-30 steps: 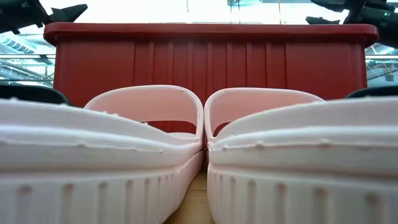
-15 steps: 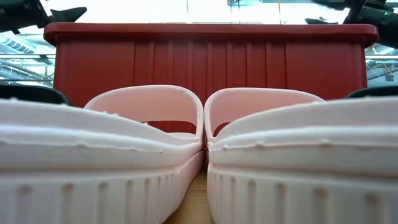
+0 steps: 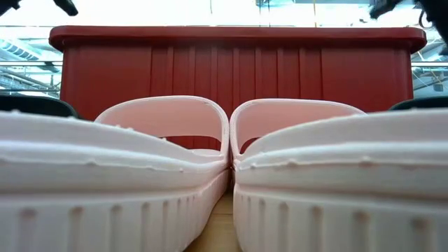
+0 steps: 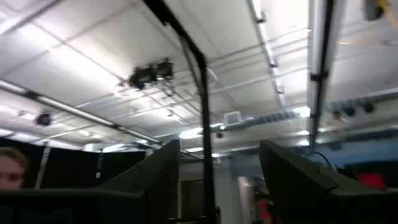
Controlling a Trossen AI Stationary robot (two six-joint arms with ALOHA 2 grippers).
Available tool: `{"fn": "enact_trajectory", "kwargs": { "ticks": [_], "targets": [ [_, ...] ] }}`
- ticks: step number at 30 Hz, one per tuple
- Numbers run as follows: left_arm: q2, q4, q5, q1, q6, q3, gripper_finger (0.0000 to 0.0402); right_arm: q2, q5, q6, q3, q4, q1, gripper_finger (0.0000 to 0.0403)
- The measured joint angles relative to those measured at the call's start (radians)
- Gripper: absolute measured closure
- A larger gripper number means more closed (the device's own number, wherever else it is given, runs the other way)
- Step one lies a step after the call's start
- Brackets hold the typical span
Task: Pick and place slides into bin
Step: Put the black slide into the red bin
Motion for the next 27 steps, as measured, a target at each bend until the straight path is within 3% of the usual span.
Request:
{"fn": "enact_trajectory", "kwargs": {
  "ticks": [6, 12, 21, 27],
  "targets": [
    [0.153, 0.000, 0.201, -0.002, -0.041, 0.098, 0.0151, 0.102, -0.049, -0.032, 0.048, 0.037, 0.052, 0.0193],
    [0.304, 0.000, 0.329, -0.052, 0.020, 0.188, 0.0151, 0.244, -0.050, -0.122, 0.121, 0.138, 0.194, 0.0193],
    [0.467, -0.002, 0.340, -0.217, 0.115, 0.305, 0.0151, 0.475, -0.048, -0.306, 0.292, 0.132, 0.450, 0.0193],
    [0.547, -0.042, 0.197, -0.336, 0.210, 0.375, 0.0151, 0.588, 0.061, -0.458, 0.411, 0.007, 0.590, 0.0193]
  ]
}}
